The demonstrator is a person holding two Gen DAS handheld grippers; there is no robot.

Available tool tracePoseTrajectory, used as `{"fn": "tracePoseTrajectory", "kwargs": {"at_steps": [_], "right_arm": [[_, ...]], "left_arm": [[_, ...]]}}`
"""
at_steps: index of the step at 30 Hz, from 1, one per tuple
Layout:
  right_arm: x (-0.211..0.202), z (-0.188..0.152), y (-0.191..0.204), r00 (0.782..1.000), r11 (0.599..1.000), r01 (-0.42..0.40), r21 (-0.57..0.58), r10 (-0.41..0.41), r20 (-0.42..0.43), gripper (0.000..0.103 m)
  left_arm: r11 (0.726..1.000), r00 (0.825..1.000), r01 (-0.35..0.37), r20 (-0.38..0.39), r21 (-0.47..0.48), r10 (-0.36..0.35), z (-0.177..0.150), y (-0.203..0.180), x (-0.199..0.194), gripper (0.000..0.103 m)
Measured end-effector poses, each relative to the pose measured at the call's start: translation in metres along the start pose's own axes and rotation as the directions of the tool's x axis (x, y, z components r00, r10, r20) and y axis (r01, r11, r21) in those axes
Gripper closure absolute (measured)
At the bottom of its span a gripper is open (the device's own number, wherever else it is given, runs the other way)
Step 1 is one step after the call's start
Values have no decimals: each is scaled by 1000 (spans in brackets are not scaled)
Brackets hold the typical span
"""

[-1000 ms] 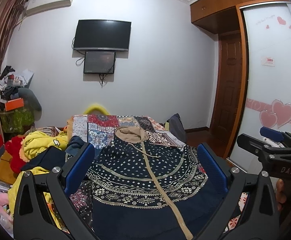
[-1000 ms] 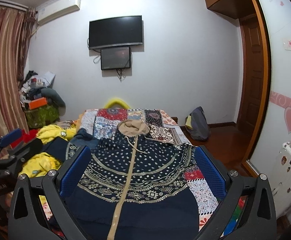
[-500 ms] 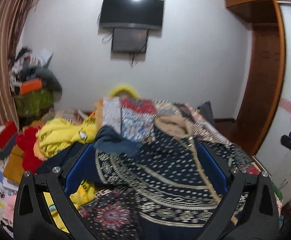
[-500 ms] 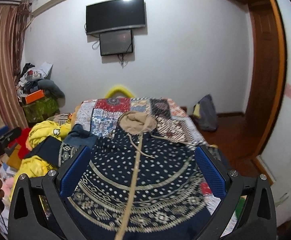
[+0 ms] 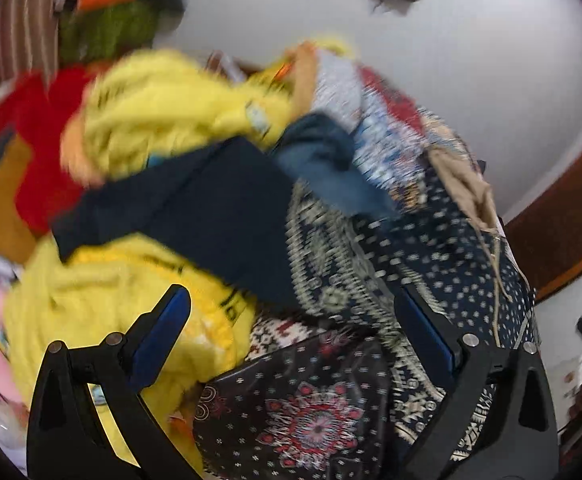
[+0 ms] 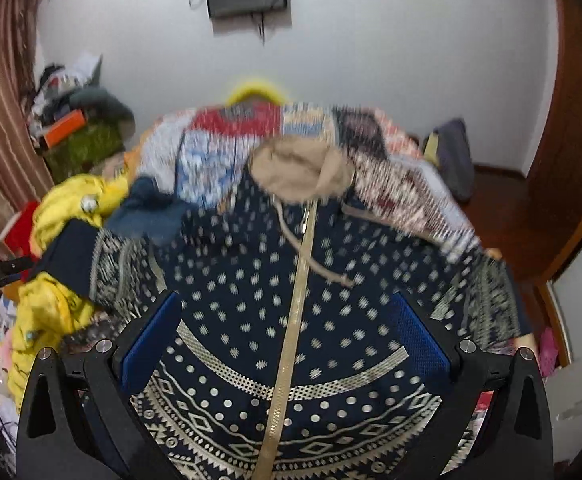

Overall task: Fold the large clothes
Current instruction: 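Lower the left tool to the hoodie sleeve and grasp its cuff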

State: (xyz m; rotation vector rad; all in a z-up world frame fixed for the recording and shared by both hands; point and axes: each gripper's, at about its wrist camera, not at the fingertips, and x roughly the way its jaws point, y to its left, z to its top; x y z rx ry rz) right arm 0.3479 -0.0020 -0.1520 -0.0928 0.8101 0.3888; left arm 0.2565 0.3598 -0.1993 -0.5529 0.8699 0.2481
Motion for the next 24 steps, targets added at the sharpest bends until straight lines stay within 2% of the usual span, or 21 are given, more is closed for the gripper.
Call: {"fn": "tracePoseTrajectory", "kwargs": {"at_steps": [3,7,11,13,15,17,19,20,21,24], "right_arm": [[30,-6,-3,996,999,-27,26,29,-85,0],[56,-12,-7,987,996,-57,64,66,-148,0],[71,-15,-13,983,997,-31,68,42,-178,0],[78,-18,-18,980,996,-21,81,37,-196,0],[83,-20,-22,977,994,-40,106,61,-204,0],[86,-22,-25,974,992,-42,119,67,-215,0],[85,-24,-28,974,991,-35,126,62,-218,0],[84,-24,-29,975,991,-32,128,60,-215,0],[81,-24,-31,977,990,-28,136,56,-208,0],[74,-23,-36,978,986,-37,161,69,-197,0]], "left_arm": [[993,997,37,-65,-112,-45,-4,33,30,9],[981,992,72,-91,-180,-89,-2,56,55,21],[978,991,82,-90,-189,-101,9,61,76,47],[983,994,53,-87,-174,-69,12,60,82,53],[989,996,-3,-85,-145,-10,16,57,89,71],[991,996,-51,-85,-125,40,16,55,91,77],[991,996,-68,-69,-118,60,14,50,86,80],[992,995,-80,-61,-101,74,13,46,83,87],[992,993,-106,-53,-74,102,13,39,80,91],[983,984,-180,9,27,180,16,14,65,97]]}}
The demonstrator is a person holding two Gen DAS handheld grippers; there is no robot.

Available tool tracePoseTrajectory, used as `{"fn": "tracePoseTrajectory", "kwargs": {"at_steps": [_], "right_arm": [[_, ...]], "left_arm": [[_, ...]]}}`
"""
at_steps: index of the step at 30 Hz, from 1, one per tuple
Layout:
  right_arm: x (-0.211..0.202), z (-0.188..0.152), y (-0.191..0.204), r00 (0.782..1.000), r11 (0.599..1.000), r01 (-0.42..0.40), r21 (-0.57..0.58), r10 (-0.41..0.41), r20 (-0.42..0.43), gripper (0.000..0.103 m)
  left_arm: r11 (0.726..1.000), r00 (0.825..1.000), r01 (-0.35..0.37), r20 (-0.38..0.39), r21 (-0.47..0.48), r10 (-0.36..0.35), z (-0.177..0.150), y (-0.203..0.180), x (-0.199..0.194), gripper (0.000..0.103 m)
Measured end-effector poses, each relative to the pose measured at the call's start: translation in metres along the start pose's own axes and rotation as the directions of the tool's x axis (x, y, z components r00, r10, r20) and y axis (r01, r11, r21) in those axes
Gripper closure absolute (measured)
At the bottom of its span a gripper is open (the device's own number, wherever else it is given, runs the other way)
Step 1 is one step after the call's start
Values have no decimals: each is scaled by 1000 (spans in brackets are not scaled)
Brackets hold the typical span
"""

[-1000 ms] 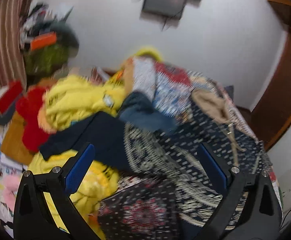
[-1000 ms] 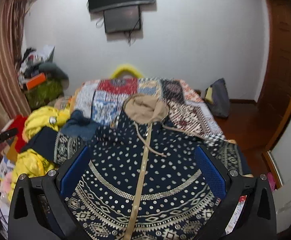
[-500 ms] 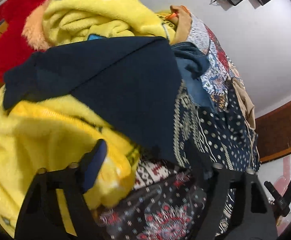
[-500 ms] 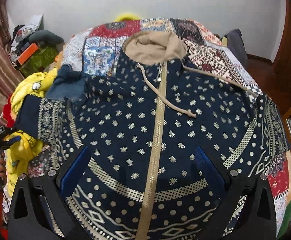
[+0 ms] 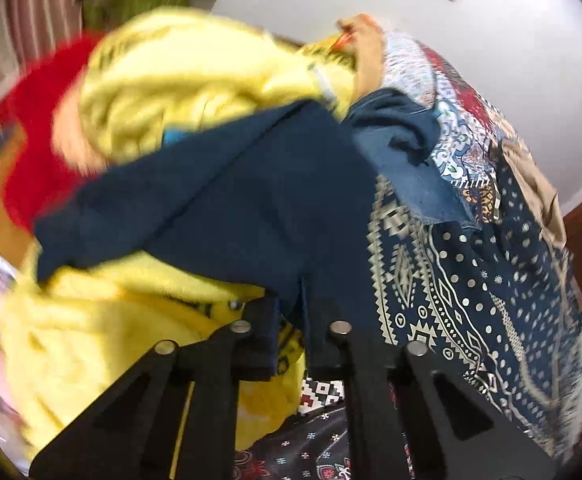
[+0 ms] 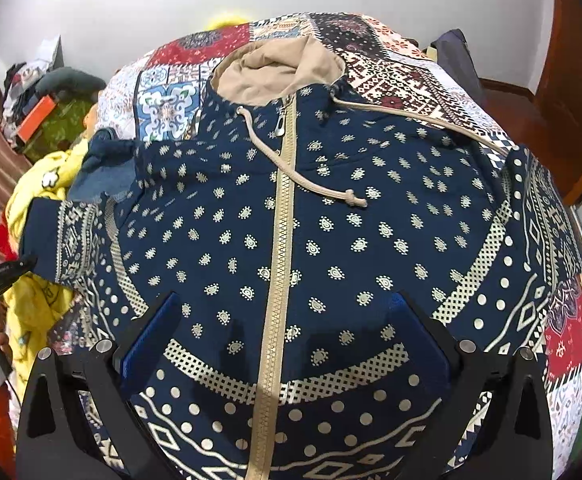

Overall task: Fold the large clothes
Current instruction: 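Lower the left tool to the hoodie sleeve and grasp its cuff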

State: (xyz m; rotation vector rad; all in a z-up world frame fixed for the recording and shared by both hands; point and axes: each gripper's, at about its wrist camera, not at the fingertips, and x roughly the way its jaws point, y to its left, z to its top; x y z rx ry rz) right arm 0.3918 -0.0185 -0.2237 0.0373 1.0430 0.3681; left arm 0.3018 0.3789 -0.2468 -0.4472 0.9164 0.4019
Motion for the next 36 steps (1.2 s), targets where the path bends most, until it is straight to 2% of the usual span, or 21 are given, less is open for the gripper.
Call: {"fn": "tracePoseTrajectory", "kwargs": {"at_steps": [3,7,11,14,19,24,28,32,34,35,36], "right_arm": [[-12,1,-4,999,1000,5,7,-5,33,0],[-38,1,-14,995,1000,28,-5,-27,92,0],[-57,2,-27,991,999,42,-13,-40,125,0],[-70,1,-40,988,998,57,-12,-55,146,0],[-82,-3,-60,986,998,56,9,-56,157,0],[-86,-10,-75,988,998,54,25,-57,146,0],[-86,-17,-85,989,998,55,32,-58,133,0],[-82,-23,-91,992,998,57,27,-60,109,0],[-79,-25,-90,993,998,69,13,-70,100,0],[-79,-26,-89,993,997,74,6,-74,96,0],[-77,-26,-87,993,997,79,-1,-79,91,0]], "left_arm": [[998,998,-13,65,54,9,9,-20,-24,98],[994,991,9,131,112,-23,27,-60,-58,98],[981,979,69,177,182,-102,35,-114,-80,99],[963,972,96,184,253,-145,30,-156,-88,99],[911,966,180,105,372,-234,-2,-239,-70,99],[855,962,262,-50,447,-268,-55,-301,-28,99],[826,965,262,-164,499,-206,-100,-328,7,99],[831,958,258,-243,493,-153,-126,-329,32,98],[826,954,277,-242,491,-177,-130,-320,27,93],[824,948,298,-254,483,-194,-130,-315,23,87],[822,939,323,-271,470,-214,-129,-310,18,71]]}}
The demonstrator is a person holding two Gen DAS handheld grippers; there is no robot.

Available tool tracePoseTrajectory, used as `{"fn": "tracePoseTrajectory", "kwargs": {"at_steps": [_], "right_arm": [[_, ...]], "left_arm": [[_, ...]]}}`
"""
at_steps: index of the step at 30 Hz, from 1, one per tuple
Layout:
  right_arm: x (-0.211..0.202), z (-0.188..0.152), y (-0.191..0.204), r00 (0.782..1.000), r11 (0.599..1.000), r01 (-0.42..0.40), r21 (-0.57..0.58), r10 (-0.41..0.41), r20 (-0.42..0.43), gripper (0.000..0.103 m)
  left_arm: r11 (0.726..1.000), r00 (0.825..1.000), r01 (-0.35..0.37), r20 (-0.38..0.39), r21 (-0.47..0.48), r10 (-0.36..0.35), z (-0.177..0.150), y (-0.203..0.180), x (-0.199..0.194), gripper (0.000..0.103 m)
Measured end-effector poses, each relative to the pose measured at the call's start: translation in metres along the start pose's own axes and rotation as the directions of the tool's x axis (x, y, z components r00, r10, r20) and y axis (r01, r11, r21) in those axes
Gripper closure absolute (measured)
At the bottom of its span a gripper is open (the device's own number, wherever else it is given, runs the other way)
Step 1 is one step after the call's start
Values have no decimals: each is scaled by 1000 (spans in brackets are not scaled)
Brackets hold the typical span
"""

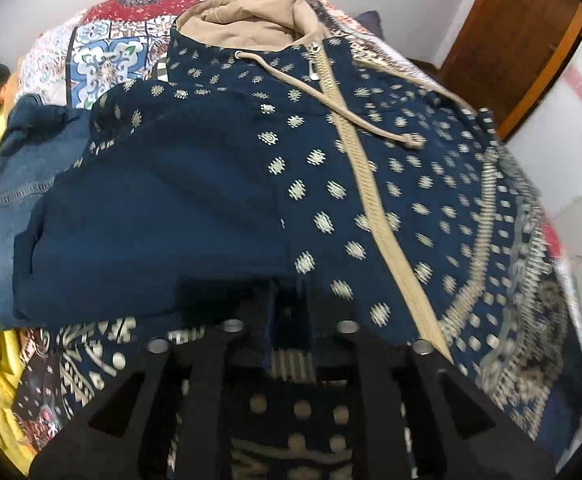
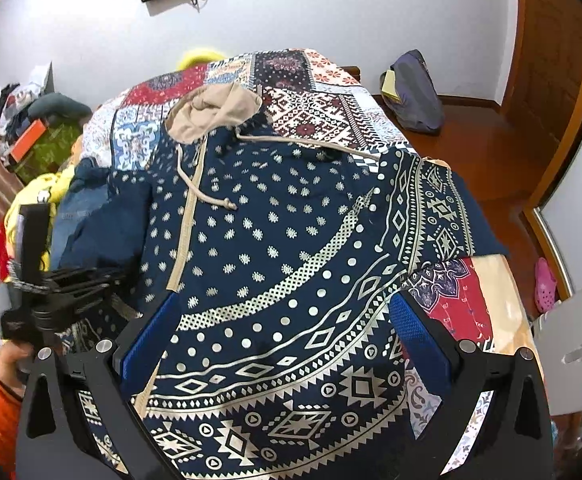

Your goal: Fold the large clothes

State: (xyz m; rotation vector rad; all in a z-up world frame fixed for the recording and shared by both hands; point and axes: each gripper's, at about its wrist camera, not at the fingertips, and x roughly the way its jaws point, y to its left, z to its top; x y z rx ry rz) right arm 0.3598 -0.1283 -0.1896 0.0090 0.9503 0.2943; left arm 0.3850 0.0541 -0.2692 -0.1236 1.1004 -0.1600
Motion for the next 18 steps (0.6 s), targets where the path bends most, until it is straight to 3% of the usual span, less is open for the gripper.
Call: {"fn": "tracePoseTrajectory", "kwargs": {"at_steps": [1,2,3,7,9,12,14,15,18], "right_arm": [[1,0,3,1000,1000,4,-9,-4,-3,0],[2,1,6,1000,1000,6,-16,-6,-4,0],[2,1,8,1000,1000,6,-21,-6,-4,0],[4,3,25,1000,999,6,-53,-5,5,0],[9,5,35,1000,998,8,-68,-7,1,0],[17,7,47,1000,996,11,-83,-12,-10,0],[23,8,55,1000,995,10,-95,-12,-18,0],[26,8,59,1000,995,11,-99,-13,-22,0],[34,8,69,999,993,14,-117,-18,-33,0]], "left_arm": [[1000,1000,15,-1,-7,-15,-2,3,-6,65],[1000,1000,23,10,-14,-22,-5,7,-12,51],[999,999,28,40,-28,-27,-9,15,-25,46],[994,994,35,105,-107,-24,-14,56,-62,42],[988,990,-16,134,-155,37,-17,80,-75,33],[964,986,-48,144,-261,88,-24,127,-83,31],[934,992,0,121,-357,47,-30,163,-80,31],[912,994,55,109,-406,-11,-35,180,-75,31],[849,986,162,106,-503,-125,-45,210,-60,31]]}}
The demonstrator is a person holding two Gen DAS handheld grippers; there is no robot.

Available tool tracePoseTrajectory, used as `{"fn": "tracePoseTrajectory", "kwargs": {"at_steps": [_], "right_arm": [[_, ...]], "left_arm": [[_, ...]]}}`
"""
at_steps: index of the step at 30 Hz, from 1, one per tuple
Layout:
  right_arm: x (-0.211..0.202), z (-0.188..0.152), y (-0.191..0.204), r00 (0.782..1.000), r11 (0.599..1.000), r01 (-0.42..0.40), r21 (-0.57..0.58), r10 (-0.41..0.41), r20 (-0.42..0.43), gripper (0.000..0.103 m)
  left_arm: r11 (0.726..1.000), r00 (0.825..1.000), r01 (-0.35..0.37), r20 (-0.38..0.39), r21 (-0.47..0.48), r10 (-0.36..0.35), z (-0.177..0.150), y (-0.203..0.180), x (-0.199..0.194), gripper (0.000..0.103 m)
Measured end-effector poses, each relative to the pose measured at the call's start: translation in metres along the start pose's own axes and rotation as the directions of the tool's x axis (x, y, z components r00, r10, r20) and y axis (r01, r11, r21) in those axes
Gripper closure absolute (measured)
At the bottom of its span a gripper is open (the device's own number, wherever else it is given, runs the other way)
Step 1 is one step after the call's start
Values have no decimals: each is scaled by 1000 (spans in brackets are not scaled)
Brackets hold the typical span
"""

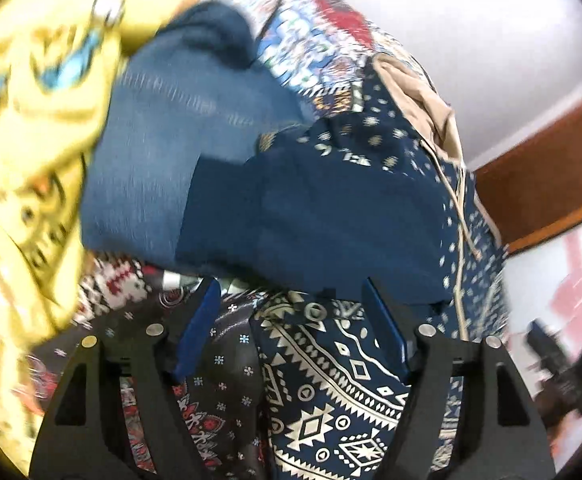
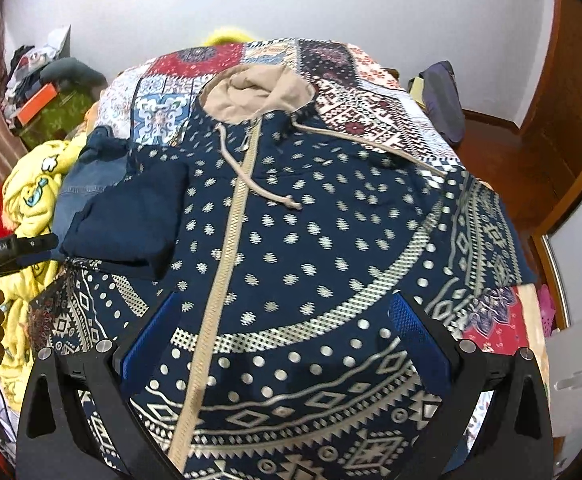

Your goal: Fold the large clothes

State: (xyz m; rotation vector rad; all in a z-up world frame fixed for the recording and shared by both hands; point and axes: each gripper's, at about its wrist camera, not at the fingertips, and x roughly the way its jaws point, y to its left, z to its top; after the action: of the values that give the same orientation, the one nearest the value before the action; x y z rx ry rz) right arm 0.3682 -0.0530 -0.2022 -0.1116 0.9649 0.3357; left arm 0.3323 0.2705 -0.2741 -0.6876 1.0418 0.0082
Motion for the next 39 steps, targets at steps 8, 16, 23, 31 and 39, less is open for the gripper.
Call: {"fn": "tracePoseTrajectory", "kwargs": {"at_steps": [8,16,23,31,39], "right_arm": [[21,2,18,999,999,6,-41,-8,-41,0],[22,-1,8,999,999,23,-40,-25,-41,0],[5,-3,-20,1000,999,-14,47,14,5,0],[-21,-9,-58,998,998,28,61,-32,57,0],[-40,-20,-106,995,989,58,134,-69,73,0]], "left_arm": [[986,996,83,-18,-148,-87,12,28,34,55],[997,991,-74,109,-4,74,26,-12,15,93],[977,961,-75,276,197,18,45,-119,-29,94],[904,965,33,223,427,-141,35,-258,-21,94],[835,989,118,8,538,-145,-7,-340,74,94]]}}
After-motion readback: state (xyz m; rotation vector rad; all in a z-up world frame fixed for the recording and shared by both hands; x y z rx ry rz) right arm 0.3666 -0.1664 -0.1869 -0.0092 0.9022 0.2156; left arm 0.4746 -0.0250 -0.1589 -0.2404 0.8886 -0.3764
